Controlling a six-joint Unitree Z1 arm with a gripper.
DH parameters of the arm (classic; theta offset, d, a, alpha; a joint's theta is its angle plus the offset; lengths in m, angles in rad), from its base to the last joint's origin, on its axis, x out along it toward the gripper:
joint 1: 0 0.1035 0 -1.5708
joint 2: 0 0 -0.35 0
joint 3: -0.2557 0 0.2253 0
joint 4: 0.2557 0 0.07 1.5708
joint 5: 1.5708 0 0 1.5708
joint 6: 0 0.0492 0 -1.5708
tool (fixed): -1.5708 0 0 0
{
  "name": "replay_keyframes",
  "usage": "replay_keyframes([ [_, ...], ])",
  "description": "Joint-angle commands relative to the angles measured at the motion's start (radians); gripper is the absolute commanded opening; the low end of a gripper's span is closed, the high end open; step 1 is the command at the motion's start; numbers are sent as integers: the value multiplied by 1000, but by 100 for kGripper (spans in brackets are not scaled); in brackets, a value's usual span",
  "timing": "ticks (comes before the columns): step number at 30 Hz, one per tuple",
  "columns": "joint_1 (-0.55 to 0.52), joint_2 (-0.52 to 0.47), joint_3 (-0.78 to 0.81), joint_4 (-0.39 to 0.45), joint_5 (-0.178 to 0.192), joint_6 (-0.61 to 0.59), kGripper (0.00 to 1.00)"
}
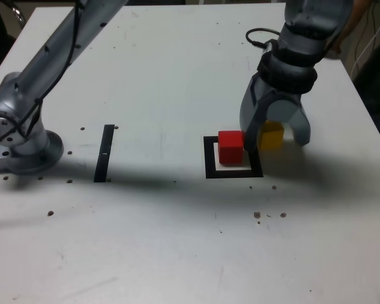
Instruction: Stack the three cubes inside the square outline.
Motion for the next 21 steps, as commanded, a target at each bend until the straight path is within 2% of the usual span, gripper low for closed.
replay_keyframes([
  [1,2,3,-8,-6,3,2,33],
  [3,2,3,-9,-10,3,6,25],
  [5,2,3,-9,-12,3,9,22],
  [21,2,-1,-9,-9,-3,9,22],
])
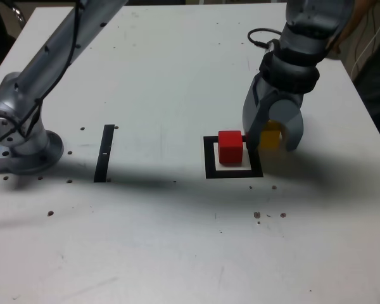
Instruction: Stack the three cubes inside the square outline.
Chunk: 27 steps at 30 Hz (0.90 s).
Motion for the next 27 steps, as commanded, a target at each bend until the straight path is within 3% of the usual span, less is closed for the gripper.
replay_keyframes([
  [1,2,-1,-5,3,-2,2,22],
  [11,-10,-48,-4,25,-1,2,22],
  [27,-86,-241,92,92,-3,-38,22],
])
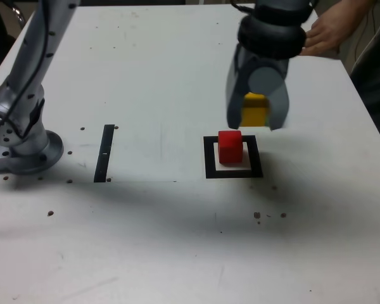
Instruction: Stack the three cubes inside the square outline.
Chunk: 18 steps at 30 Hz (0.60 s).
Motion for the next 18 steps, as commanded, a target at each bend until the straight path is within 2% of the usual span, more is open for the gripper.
replay_keyframes([
  [1,-6,-29,30,8,-4,-7,22],
  [8,-15,-61,121,-10,-17,-15,22],
  [18,-17,-50,157,-45,-30,-15,22],
])
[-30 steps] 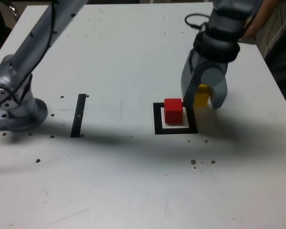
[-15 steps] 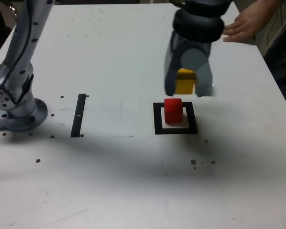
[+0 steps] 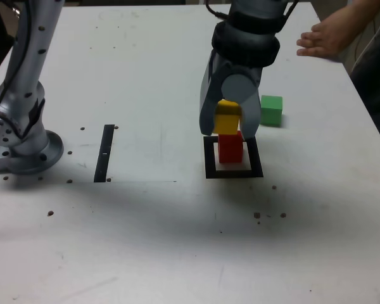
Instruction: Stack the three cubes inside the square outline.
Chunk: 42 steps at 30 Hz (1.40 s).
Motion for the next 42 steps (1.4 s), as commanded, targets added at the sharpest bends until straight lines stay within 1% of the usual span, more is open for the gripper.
replay_keyframes([
  [1,-1,7,3,-10,-6,1,22],
  [9,-1,31,17,-44,-16,9,22],
  [18,-1,37,23,-62,-19,11,23],
  [19,0,37,25,-65,-19,14,26],
  [20,1,38,27,-68,-20,16,34],
  [24,6,37,43,-83,-21,28,79],
  [26,10,37,54,-90,-22,32,97],
  [28,12,36,60,-93,-23,33,99],
  [36,13,29,70,-97,-19,36,100],
  [39,16,15,78,-94,-4,35,100],
  [42,27,-7,89,-85,25,32,100],
])
